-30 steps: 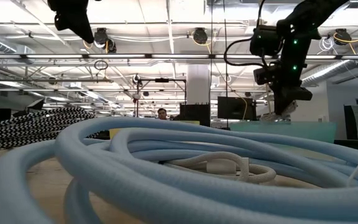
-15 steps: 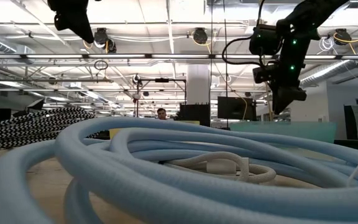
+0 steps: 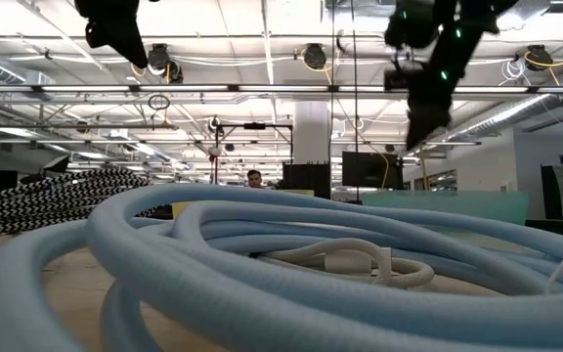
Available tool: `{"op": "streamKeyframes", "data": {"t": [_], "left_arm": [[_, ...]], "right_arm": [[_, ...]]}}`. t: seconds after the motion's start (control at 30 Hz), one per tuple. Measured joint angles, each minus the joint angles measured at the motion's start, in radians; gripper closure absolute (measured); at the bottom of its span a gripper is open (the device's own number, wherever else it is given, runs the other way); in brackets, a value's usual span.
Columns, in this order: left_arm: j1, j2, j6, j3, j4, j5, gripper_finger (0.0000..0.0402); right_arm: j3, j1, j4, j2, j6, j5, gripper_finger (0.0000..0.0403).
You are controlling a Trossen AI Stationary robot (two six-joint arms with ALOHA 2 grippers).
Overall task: Pick & Place USB Port
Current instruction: Put the white charger cable into the yellow bin
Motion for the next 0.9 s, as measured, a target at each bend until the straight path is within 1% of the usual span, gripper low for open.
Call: {"op": "streamKeyframes", "data": {"t": [0.07, 0.2, 0.27, 0.47, 0.53, 0.63, 0.7, 0.83, 0.9], "left_arm": [[0.000, 0.000, 0.001, 0.000, 0.000, 0.000, 0.0378], [0.000, 0.000, 0.007, 0.000, 0.000, 0.000, 0.0378], [0.000, 0.000, 0.008, 0.000, 0.000, 0.000, 0.0378], [0.015, 0.000, 0.007, -0.039, 0.001, 0.007, 0.0378], [0.027, 0.000, 0.007, -0.065, 0.004, 0.030, 0.0378], [0.045, 0.000, 0.007, -0.114, 0.026, 0.063, 0.0378], [0.054, 0.000, 0.007, -0.146, 0.078, 0.098, 0.0378], [0.059, 0.000, 0.007, -0.192, 0.154, 0.160, 0.0378], [0.059, 0.000, 0.006, -0.207, 0.192, 0.182, 0.0378]], "right_arm": [[0.079, 0.050, -0.025, 0.000, 0.088, -0.057, 0.0237], [0.216, 0.172, 0.012, 0.000, 0.241, -0.255, 0.0238], [0.262, 0.248, 0.066, 0.002, 0.303, -0.289, 0.0238], [0.324, 0.473, 0.211, 0.051, 0.372, -0.281, 0.0238], [0.326, 0.524, 0.211, 0.086, 0.384, -0.279, 0.0238], [0.326, 0.572, 0.141, 0.157, 0.383, -0.248, 0.0238], [0.325, 0.586, 0.048, 0.211, 0.381, -0.226, 0.0238], [0.320, 0.581, -0.151, 0.332, 0.396, -0.199, 0.0238], [0.301, 0.569, -0.161, 0.385, 0.401, -0.202, 0.0238]]}}
